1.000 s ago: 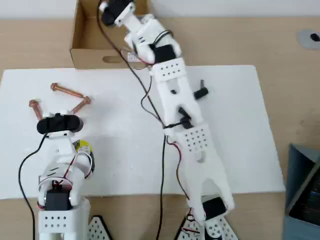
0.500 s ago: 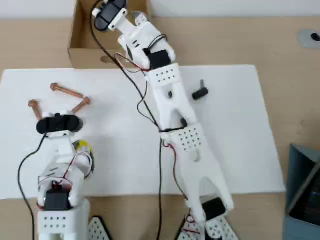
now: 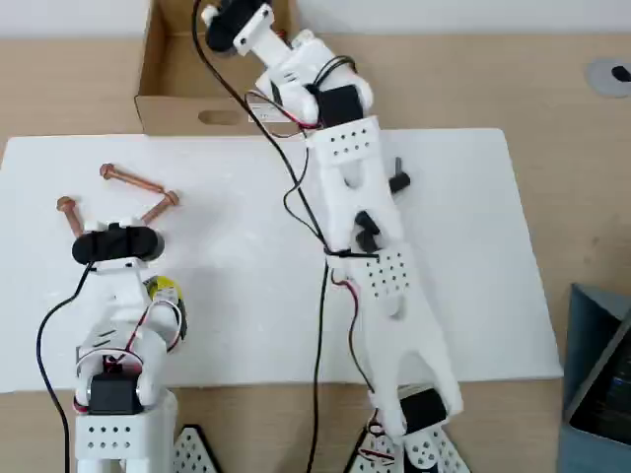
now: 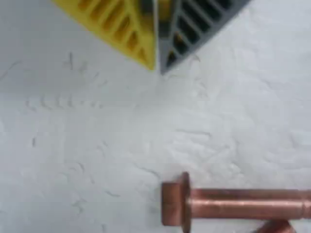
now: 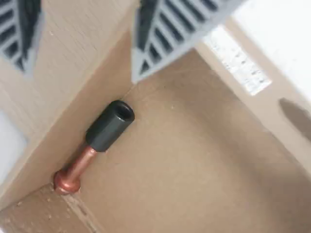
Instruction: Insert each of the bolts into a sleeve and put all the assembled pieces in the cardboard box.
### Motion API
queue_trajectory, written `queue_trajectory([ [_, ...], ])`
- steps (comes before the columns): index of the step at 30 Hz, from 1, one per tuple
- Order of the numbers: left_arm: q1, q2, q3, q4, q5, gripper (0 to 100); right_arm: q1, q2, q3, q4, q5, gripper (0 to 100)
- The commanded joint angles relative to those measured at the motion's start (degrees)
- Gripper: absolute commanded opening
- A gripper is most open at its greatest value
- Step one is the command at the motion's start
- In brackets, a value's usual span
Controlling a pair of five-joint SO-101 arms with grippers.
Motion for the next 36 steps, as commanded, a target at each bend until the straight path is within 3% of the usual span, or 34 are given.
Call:
queue_trajectory([
  [1,-0.09,-0.48,-0.44,-0.44,-0.35,0,0.75,-8.84,-2.51,6.24,0.09,15.6],
  [12,-0.09,-0.48,-0.44,-0.44,-0.35,0,0.75,-21.93,-2.51,30.24,0.09,15.6],
  [18,-0.09,-0.48,-0.44,-0.44,-0.35,0,3.21,-27.91,0.13,30.51,0.00,15.6],
  [30,-0.09,-0.48,-0.44,-0.44,-0.35,0,6.73,-53.14,47.16,30.24,0.00,15.8],
  [36,-0.09,-0.48,-0.44,-0.44,-0.35,0,6.73,-54.11,63.96,27.08,0.35,15.7],
])
